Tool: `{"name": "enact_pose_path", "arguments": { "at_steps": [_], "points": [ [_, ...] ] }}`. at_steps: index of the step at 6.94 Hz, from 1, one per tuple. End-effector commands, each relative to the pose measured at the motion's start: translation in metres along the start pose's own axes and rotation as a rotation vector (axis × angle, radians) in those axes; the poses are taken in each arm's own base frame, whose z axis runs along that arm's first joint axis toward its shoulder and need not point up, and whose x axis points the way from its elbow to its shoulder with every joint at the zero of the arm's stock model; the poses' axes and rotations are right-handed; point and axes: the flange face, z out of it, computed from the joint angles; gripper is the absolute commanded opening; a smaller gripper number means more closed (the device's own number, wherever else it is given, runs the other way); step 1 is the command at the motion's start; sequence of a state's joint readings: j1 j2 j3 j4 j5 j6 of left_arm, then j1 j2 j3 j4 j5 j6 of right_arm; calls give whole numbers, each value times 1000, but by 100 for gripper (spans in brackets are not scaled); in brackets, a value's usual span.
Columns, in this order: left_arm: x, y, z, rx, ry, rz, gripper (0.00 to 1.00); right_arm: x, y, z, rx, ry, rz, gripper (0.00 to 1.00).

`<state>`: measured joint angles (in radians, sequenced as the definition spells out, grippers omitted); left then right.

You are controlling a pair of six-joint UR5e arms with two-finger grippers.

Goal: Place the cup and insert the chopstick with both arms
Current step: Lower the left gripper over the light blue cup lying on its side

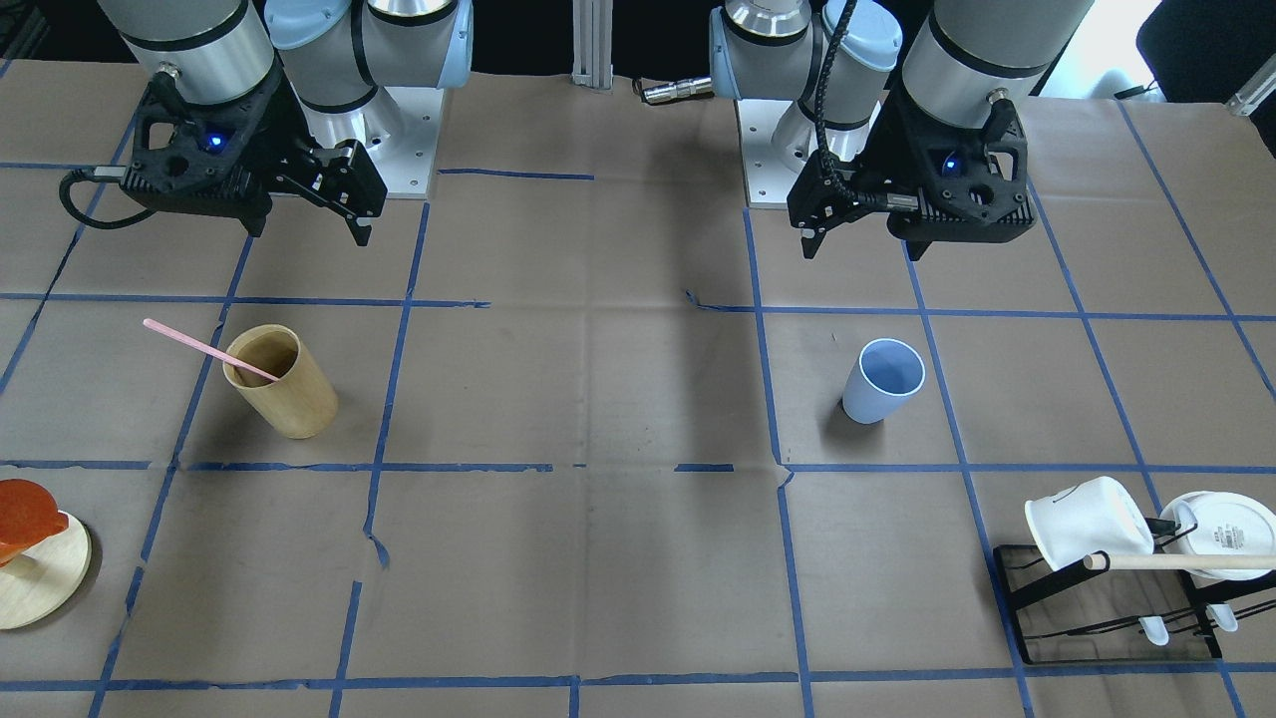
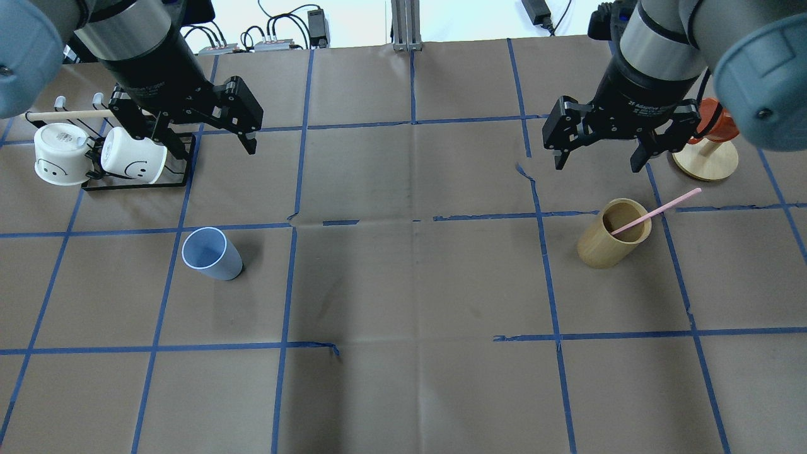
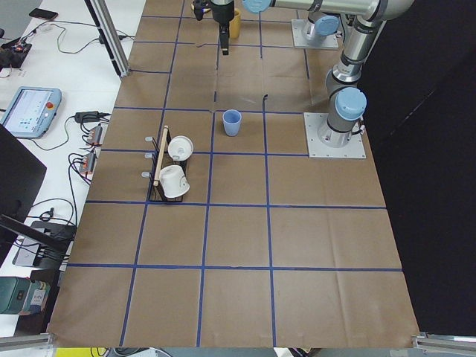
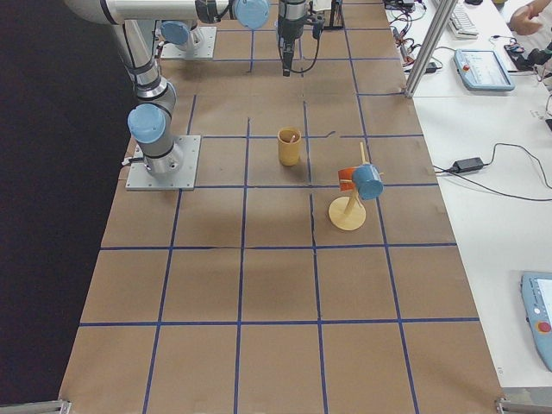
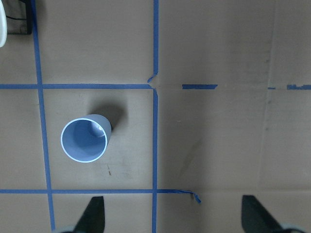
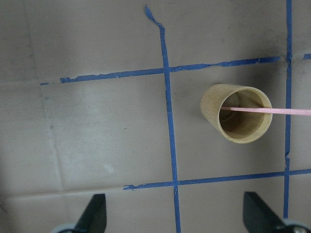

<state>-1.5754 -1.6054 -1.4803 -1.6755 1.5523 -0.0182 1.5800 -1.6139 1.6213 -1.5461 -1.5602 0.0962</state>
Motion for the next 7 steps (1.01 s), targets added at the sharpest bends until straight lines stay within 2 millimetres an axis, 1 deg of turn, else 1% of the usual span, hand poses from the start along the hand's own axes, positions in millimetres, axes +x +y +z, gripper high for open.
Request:
{"name": "enact_pose_path", "arguments": {
  "at_steps": [1,2,3,4,5,6,7],
  "points": [
    [0,-1,-1,3,3,3,100,0,3,-2,4,-1,-3,100],
    [-1,-1,-12,27,9,11,100,0,0,2,-3,0,-6,100],
    [0,-7,-5,29,12,17,100,0,1,-1,4,-1,-6,100],
    [-9,-11,4,32,5,58,99,0,1,0,3,-2,-6,100],
    [-49,-24,21,-5,0,-10,98,0,-1,2,0,-2,-9,100],
    [-94,-33,36,-39,15,-74,98,0,-1,1,9,-1,-7,100],
    [-115,-33,64,-84,28,-32,99,0,-2,2,8,-1,-7,100]
  ]
}}
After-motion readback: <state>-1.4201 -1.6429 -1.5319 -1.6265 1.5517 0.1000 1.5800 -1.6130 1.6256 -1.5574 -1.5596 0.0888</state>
